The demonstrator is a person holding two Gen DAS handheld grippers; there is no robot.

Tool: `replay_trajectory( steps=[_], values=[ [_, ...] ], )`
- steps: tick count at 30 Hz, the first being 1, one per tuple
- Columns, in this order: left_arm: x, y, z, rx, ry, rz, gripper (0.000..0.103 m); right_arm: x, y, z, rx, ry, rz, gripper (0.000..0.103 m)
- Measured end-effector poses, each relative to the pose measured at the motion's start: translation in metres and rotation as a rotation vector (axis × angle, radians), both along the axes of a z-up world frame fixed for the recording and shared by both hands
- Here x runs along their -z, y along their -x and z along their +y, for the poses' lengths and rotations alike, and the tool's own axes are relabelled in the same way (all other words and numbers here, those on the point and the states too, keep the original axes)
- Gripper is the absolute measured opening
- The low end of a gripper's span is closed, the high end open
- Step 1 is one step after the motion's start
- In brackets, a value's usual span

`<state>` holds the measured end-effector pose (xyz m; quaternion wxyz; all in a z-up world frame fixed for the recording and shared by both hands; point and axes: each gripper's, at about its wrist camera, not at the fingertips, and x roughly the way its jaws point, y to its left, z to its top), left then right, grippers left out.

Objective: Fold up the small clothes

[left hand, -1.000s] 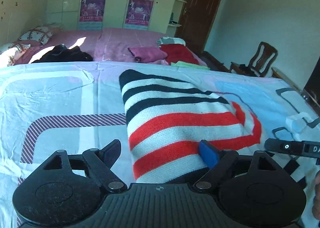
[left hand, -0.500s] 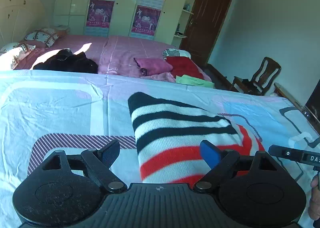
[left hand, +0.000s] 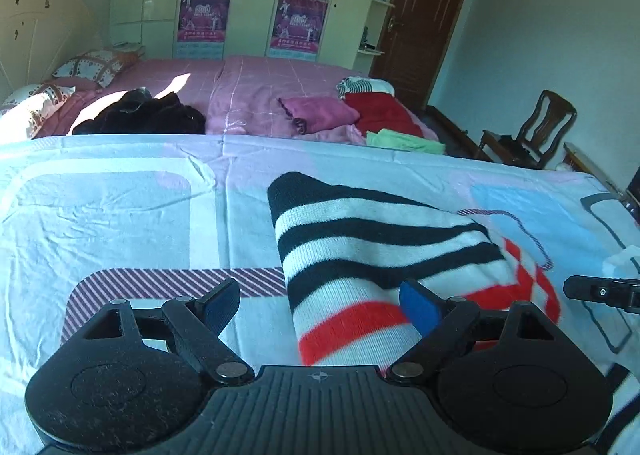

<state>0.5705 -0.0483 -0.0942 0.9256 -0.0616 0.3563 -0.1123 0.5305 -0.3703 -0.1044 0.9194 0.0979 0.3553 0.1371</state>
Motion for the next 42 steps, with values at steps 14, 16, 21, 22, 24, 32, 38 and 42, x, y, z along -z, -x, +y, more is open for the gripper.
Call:
replay_trajectory(
  steps=[14, 16, 21, 22, 24, 32, 38, 42],
  values=[
    [0.016, 0.083, 0.008, 0.024, 0.071, 0.037, 0.087, 0.015, 0.081, 0.008, -0.083, -0.022, 0.066, 0.024],
    [0.017, 0.086, 0.01, 0.031, 0.059, 0.031, 0.087, 0.022, 0.084, 0.006, -0.067, -0.041, 0.07, 0.024],
    [0.024, 0.084, 0.016, 0.035, 0.079, 0.044, 0.087, 0.04, 0.082, -0.009, -0.018, -0.162, 0.1, 0.032],
    [0.025, 0.083, 0.017, 0.035, 0.088, 0.048, 0.087, 0.041, 0.083, -0.01, -0.015, -0.171, 0.102, 0.034],
    [0.029, 0.082, 0.02, 0.03, 0.106, 0.058, 0.091, 0.044, 0.082, -0.014, -0.006, -0.205, 0.119, 0.034],
    [0.02, 0.073, 0.039, 0.073, 0.241, 0.088, 0.091, 0.014, 0.071, -0.024, 0.019, -0.259, 0.092, 0.079],
    [0.041, 0.037, 0.051, 0.147, 0.455, 0.236, 0.091, 0.04, 0.028, -0.048, 0.037, -0.492, 0.217, 0.08],
    [0.055, 0.024, 0.053, 0.184, 0.516, 0.285, 0.091, 0.054, 0.011, -0.046, -0.002, -0.499, 0.275, 0.08]
  ],
)
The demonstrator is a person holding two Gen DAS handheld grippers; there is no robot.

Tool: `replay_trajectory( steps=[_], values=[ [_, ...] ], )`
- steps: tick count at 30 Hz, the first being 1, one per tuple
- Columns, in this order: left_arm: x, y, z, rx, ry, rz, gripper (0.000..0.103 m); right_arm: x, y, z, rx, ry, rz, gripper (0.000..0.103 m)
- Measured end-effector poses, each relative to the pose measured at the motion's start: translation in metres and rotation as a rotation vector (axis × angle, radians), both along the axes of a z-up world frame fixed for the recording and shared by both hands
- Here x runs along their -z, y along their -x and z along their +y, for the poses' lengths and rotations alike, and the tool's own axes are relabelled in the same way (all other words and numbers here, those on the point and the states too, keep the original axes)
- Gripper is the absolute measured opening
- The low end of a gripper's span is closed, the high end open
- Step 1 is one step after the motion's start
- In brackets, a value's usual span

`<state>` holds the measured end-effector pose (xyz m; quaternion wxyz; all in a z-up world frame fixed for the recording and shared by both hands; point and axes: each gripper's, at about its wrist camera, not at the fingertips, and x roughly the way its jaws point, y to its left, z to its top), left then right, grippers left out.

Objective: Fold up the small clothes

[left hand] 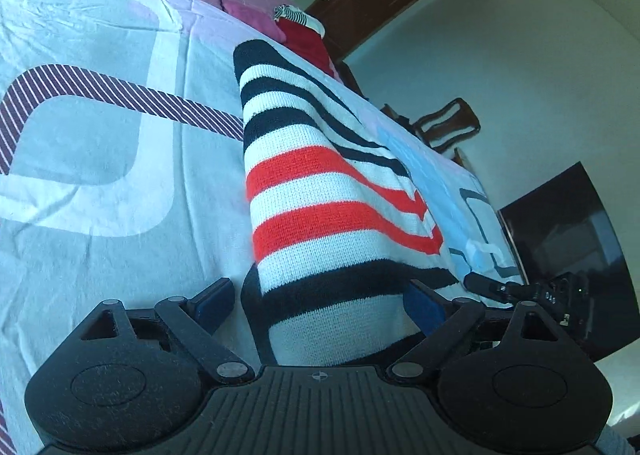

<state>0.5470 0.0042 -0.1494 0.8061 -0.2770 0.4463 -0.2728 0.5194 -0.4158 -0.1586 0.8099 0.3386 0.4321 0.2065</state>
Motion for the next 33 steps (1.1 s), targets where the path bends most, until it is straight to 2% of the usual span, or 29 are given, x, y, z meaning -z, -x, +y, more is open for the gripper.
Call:
replay_trajectory(
  steps=[3, 9, 10, 11, 14, 16, 20, 24, 30, 33],
  values=[
    [0.003, -0.009, 0.0, -0.003, 0.038, 0.014, 0.091, 0.0, -0.007, 0.001, -0.036, -0.002, -0.01, 0.08],
    [0.004, -0.026, -0.017, 0.024, 0.026, 0.0, 0.09, -0.001, -0.023, 0.014, -0.116, 0.036, -0.026, 0.075],
    [0.003, -0.027, -0.019, 0.03, 0.021, -0.006, 0.087, -0.001, -0.025, 0.017, -0.13, 0.041, -0.034, 0.075],
    [0.003, -0.03, -0.018, 0.034, 0.012, -0.007, 0.078, -0.001, -0.026, 0.018, -0.137, 0.042, -0.039, 0.075],
    [0.004, -0.03, -0.016, 0.046, 0.015, -0.016, 0.075, -0.003, -0.026, 0.019, -0.159, 0.053, -0.056, 0.071],
    [0.003, -0.026, -0.014, 0.053, 0.02, -0.018, 0.074, -0.003, -0.024, 0.015, -0.174, 0.054, -0.052, 0.063],
    [0.006, -0.028, -0.018, 0.059, 0.015, -0.029, 0.074, 0.003, -0.03, 0.013, -0.186, 0.024, -0.043, 0.06],
    [0.002, -0.033, -0.025, 0.06, -0.015, -0.044, 0.074, 0.003, -0.04, 0.024, -0.181, 0.023, -0.053, 0.06],
    [0.002, -0.027, -0.026, 0.05, -0.036, -0.062, 0.072, 0.007, -0.03, 0.011, -0.187, 0.011, -0.041, 0.049],
    [0.0, -0.025, -0.032, 0.033, -0.075, -0.087, 0.071, 0.005, -0.036, 0.021, -0.189, 0.042, -0.057, 0.05]
  ],
)
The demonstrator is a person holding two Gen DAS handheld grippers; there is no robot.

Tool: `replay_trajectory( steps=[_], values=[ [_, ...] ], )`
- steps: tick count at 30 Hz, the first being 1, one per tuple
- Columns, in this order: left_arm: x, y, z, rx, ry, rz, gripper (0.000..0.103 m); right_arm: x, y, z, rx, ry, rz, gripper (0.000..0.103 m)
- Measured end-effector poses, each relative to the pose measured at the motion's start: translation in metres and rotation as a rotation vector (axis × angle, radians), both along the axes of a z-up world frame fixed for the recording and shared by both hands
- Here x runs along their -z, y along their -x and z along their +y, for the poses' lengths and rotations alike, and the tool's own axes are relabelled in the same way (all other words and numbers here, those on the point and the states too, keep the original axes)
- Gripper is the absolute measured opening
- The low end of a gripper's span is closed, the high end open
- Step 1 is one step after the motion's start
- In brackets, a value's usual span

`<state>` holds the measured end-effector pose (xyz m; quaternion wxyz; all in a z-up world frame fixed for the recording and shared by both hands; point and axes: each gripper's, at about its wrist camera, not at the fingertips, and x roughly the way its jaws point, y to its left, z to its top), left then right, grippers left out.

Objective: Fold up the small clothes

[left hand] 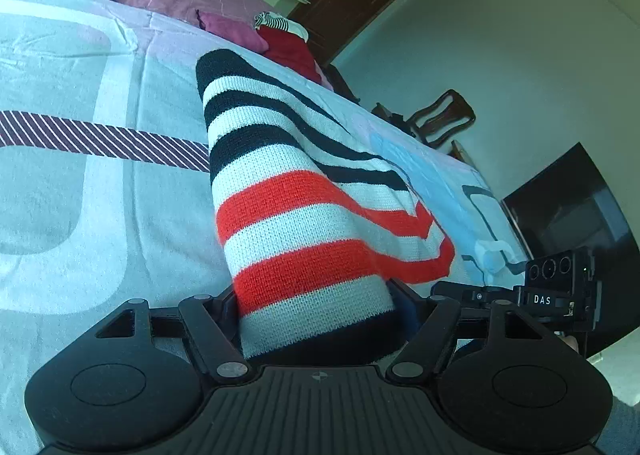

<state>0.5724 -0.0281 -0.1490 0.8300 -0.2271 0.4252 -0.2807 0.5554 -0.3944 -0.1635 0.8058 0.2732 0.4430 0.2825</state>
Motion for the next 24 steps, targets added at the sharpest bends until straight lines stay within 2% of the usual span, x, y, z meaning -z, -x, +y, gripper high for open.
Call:
replay_trajectory(
  steps=[5, 9, 14, 24],
  values=[
    [-0.01, 0.007, -0.013, -0.026, -0.107, -0.03, 0.063, -0.006, 0.004, 0.013, -0.002, 0.08, -0.054, 0.041],
    [-0.022, 0.01, -0.02, -0.035, -0.161, -0.049, 0.055, -0.012, 0.009, 0.014, 0.011, 0.077, -0.063, 0.036],
    [-0.042, 0.019, -0.027, -0.015, -0.221, -0.098, 0.053, -0.029, 0.018, 0.016, 0.008, 0.071, -0.103, 0.035],
    [-0.094, 0.04, -0.035, 0.005, -0.231, -0.186, 0.053, -0.07, 0.039, 0.008, 0.014, 0.084, -0.179, 0.035]
  ],
)
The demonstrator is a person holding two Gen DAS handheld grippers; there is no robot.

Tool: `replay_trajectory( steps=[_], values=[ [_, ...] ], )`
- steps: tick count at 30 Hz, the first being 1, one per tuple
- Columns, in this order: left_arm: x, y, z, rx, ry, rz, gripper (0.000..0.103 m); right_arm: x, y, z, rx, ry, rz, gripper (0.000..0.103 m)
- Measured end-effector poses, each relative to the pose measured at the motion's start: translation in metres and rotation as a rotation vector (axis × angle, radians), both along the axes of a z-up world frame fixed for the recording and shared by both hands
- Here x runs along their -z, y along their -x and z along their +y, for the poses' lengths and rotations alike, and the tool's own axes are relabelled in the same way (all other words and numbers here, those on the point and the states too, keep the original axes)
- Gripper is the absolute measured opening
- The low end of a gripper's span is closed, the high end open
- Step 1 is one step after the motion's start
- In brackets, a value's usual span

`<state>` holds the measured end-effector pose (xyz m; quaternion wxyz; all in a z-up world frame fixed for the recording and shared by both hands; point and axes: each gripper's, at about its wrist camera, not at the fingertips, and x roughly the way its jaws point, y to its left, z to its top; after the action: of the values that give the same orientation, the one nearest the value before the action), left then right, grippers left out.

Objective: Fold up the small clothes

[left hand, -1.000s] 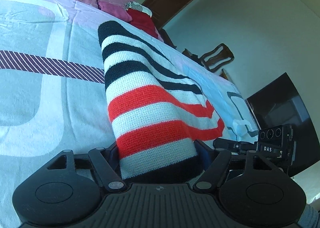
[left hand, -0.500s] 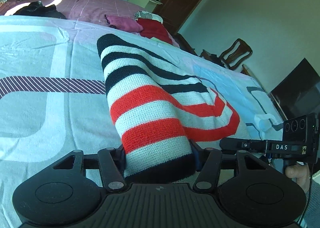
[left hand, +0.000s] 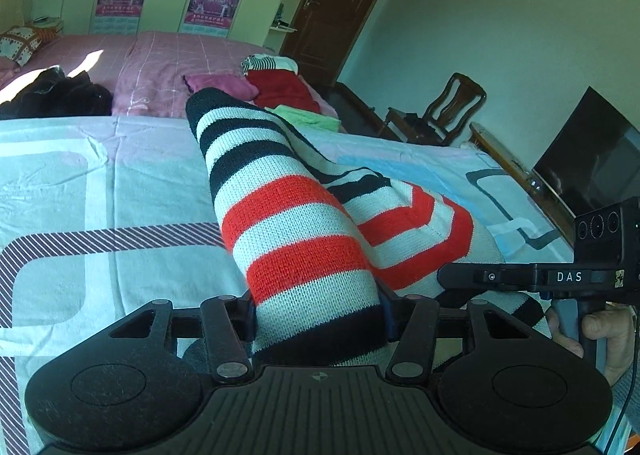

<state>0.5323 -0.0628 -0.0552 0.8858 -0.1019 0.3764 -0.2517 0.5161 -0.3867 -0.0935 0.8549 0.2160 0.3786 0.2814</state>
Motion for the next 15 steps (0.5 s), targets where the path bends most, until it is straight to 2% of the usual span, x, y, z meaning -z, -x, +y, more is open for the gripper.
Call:
replay_trajectory(
  steps=[7, 15],
  values=[
    [-0.032, 0.018, 0.017, -0.013, 0.0, -0.058, 0.053, -0.028, 0.008, 0.021, -0.017, 0.004, -0.055, 0.035],
    [-0.048, 0.04, 0.079, -0.038, 0.036, -0.098, 0.053, -0.053, 0.016, 0.079, -0.043, 0.042, -0.098, 0.035]
  ],
)
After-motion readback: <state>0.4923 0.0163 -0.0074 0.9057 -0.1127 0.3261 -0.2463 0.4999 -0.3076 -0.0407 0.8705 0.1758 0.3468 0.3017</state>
